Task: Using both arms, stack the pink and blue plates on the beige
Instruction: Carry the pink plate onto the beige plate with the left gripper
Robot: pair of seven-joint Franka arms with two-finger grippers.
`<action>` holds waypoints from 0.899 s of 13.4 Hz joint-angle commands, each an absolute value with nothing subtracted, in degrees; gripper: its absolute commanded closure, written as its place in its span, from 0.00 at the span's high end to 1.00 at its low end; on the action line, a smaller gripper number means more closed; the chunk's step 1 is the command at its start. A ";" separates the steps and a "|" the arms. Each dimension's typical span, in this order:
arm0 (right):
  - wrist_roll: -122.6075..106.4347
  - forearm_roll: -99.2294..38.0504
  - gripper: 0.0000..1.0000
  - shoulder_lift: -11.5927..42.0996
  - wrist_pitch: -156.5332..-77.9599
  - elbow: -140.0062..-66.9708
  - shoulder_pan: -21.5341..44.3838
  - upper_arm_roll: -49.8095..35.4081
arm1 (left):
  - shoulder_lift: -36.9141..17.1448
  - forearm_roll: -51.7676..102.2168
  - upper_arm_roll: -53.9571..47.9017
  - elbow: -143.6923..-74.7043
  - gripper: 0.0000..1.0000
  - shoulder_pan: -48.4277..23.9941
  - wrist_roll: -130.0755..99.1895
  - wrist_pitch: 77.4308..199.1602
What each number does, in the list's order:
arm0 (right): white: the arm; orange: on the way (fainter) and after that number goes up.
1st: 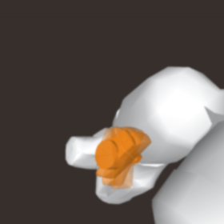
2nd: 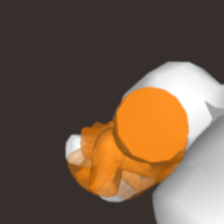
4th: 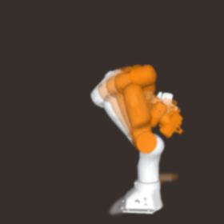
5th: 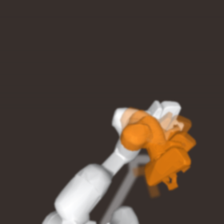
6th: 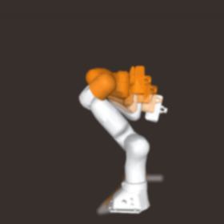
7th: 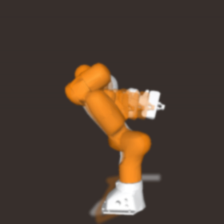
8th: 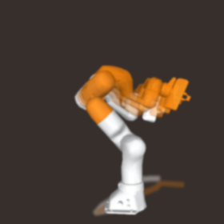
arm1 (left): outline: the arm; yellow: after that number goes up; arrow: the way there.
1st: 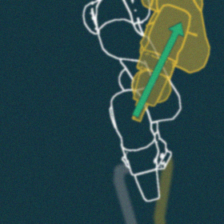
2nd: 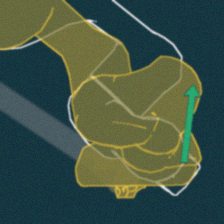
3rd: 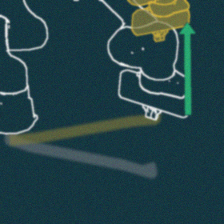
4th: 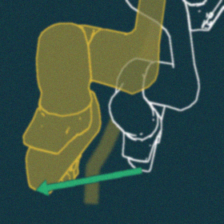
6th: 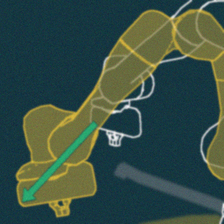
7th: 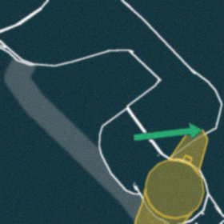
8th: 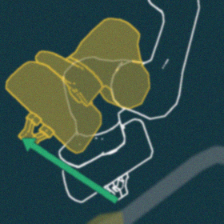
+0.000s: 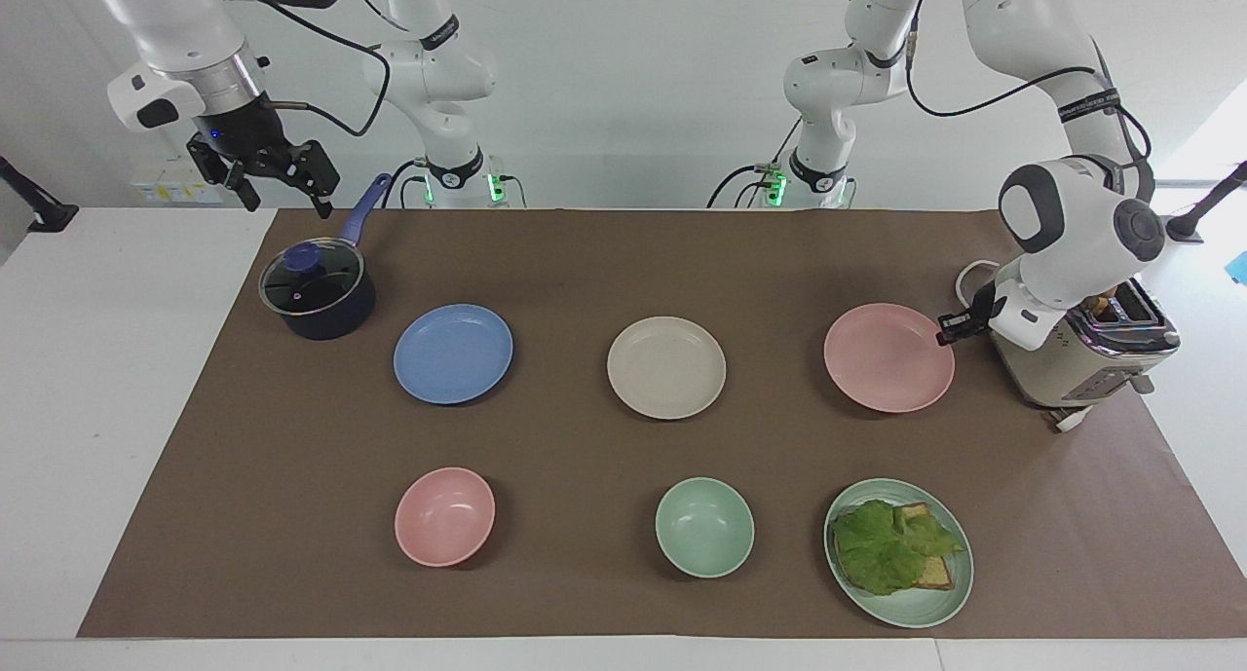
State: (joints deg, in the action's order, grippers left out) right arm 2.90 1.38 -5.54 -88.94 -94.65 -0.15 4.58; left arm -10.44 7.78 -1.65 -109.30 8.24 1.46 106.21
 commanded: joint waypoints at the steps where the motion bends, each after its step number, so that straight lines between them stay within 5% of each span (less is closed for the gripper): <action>1: 1.85 1.76 1.00 -5.54 -88.59 -94.22 -0.18 4.57 | -10.99 13.34 -2.11 -106.96 0.00 8.44 2.11 103.45; 12: 1.76 1.67 1.00 -5.98 -89.38 -95.19 0.09 4.48 | -10.90 17.75 -3.34 -107.14 0.00 -12.90 -13.85 110.29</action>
State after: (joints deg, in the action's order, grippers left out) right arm 2.90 1.37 -5.54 -88.97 -94.66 0.37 4.45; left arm -10.67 16.98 -4.33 -107.80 -8.63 -9.17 107.95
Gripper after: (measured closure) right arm 0.000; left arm 0.956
